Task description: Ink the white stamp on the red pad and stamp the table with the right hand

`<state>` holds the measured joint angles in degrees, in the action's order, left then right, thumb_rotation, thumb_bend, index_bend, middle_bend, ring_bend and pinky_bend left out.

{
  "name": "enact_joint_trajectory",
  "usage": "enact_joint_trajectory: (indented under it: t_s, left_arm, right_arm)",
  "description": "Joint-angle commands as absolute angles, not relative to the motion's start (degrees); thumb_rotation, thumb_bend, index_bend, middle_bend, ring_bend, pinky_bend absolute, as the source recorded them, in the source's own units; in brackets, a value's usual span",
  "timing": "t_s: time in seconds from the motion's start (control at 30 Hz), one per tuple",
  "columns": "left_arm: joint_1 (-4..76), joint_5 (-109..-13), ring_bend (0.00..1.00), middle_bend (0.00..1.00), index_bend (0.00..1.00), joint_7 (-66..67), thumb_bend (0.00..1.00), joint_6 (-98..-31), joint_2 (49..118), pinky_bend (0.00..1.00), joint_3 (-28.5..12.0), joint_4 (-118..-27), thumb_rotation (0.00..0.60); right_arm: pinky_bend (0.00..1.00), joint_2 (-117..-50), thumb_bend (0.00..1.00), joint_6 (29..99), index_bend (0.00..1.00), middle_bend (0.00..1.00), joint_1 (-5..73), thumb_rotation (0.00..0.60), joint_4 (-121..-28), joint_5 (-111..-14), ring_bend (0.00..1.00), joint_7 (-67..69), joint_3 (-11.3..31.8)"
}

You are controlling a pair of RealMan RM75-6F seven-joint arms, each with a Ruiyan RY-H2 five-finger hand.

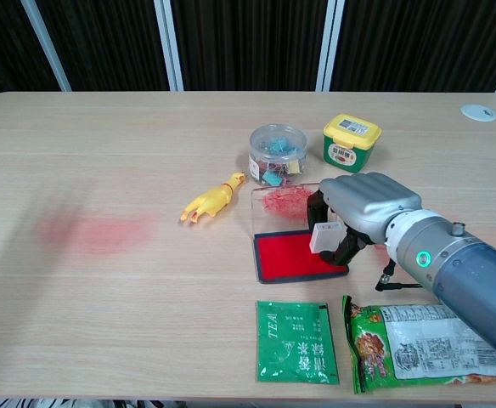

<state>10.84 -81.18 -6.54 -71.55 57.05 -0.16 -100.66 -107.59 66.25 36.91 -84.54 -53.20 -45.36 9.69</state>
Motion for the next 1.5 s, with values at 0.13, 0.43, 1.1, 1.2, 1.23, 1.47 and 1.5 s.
enact_joint_trajectory:
  t_s: [0.13, 0.43, 1.1, 1.2, 1.23, 1.47, 1.5]
  left_arm:
    - [10.86, -81.17, 0.0, 0.0, 0.0, -6.53, 0.0, -71.5, 57.04, 0.0, -0.15, -100.66, 0.6]
    - [10.94, -81.17, 0.0, 0.0, 0.0, -6.64, 0.0, -71.33, 57.03, 0.0, -0.12, -100.69, 0.6]
    - [11.0, -80.97, 0.0, 0.0, 0.0, -6.74, 0.0, -71.24, 57.05, 0.0, -0.19, -100.6, 0.6]
    - [11.0, -80.99, 0.0, 0.0, 0.0, -6.74, 0.0, -71.23, 57.06, 0.0, -0.17, -100.6, 0.6]
    - [11.01, -81.0, 0.0, 0.0, 0.0, -6.72, 0.0, -71.22, 57.06, 0.0, -0.16, -100.59, 0.6]
    - [10.96, -81.01, 0.0, 0.0, 0.0, -6.89, 0.0, -71.25, 57.0, 0.0, -0.14, -100.73, 0.6]
    - [10.97, -81.01, 0.0, 0.0, 0.0, -6.89, 0.0, -71.26, 56.99, 0.0, -0.14, -100.72, 0.6]
  right_arm:
    - [0.31, -107.67, 0.38, 66.24, 0.49, 0.4, 36.97, 0.6, -84.18, -53.1, 0.29, -45.23, 9.6]
    - [0.31, -107.78, 0.43, 66.27, 0.54, 0.42, 37.13, 0.6, -83.87, -52.87, 0.31, -45.23, 9.57]
    - [0.47, -107.86, 0.58, 67.25, 0.7, 0.58, 37.1, 0.6, -83.43, -56.07, 0.47, -44.02, 8.87]
    - [0.49, -107.48, 0.59, 67.34, 0.71, 0.59, 37.05, 0.6, -84.06, -56.48, 0.48, -44.18, 8.68]
    - [0.5, -107.32, 0.59, 67.38, 0.72, 0.59, 37.03, 0.6, -84.34, -56.62, 0.48, -44.24, 8.62]
    - [0.5, -106.94, 0.59, 67.68, 0.73, 0.61, 37.05, 0.6, -86.1, -57.22, 0.5, -44.26, 8.82]
    - [0.5, -107.18, 0.59, 67.58, 0.74, 0.61, 37.08, 0.6, -86.15, -56.93, 0.5, -44.23, 8.96]
